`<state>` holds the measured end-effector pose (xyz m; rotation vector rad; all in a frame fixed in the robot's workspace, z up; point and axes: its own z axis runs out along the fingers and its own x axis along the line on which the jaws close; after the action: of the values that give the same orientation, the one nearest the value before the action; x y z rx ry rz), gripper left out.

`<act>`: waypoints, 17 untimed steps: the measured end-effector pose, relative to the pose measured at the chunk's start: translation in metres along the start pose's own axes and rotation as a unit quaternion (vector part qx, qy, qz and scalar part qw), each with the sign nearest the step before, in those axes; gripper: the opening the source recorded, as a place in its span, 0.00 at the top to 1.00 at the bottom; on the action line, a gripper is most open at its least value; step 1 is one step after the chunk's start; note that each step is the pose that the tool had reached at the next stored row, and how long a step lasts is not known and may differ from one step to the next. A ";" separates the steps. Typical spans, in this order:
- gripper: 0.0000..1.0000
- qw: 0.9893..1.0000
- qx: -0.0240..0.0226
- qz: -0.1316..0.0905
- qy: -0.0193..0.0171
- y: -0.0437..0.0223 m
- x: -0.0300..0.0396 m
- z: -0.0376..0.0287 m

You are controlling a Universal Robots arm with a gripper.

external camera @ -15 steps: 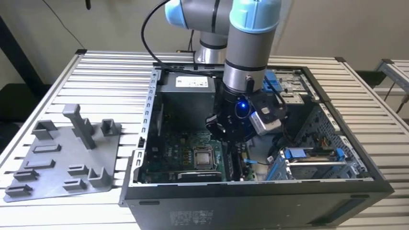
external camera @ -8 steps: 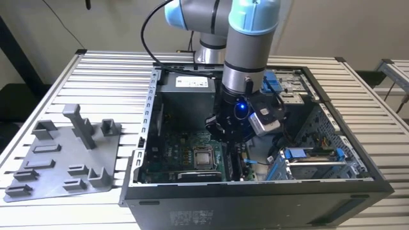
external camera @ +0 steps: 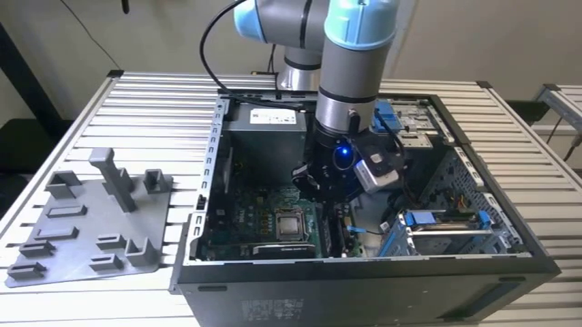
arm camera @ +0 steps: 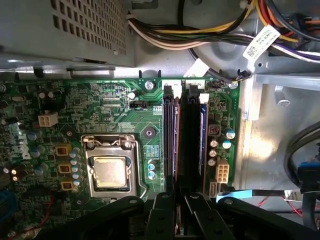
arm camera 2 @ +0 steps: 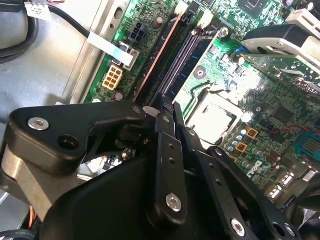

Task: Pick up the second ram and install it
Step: 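Insert the second ram into the second slot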

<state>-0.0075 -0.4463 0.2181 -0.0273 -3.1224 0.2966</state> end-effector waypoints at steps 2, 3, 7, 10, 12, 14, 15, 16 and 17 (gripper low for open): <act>0.86 1.000 0.000 -0.002 0.000 0.0001 -0.0001 0.0000; 0.86 1.000 0.000 -0.003 0.000 0.0001 -0.0001 0.0000; 0.86 1.000 0.000 -0.003 -0.001 0.0002 -0.0001 0.0004; 0.86 1.000 0.000 -0.003 -0.001 0.0002 -0.0002 0.0004; 0.86 1.000 0.000 -0.005 -0.001 0.0002 -0.0009 0.0004; 0.86 1.000 0.000 -0.008 -0.002 0.0002 -0.0010 0.0005; 0.86 1.000 0.000 -0.010 -0.002 0.0002 -0.0012 0.0005; 0.86 1.000 0.000 -0.010 -0.002 0.0002 -0.0012 0.0005; 0.86 1.000 0.000 -0.010 -0.003 0.0002 -0.0013 0.0005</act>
<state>-0.0062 -0.4463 0.2176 0.0060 -3.1259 0.2967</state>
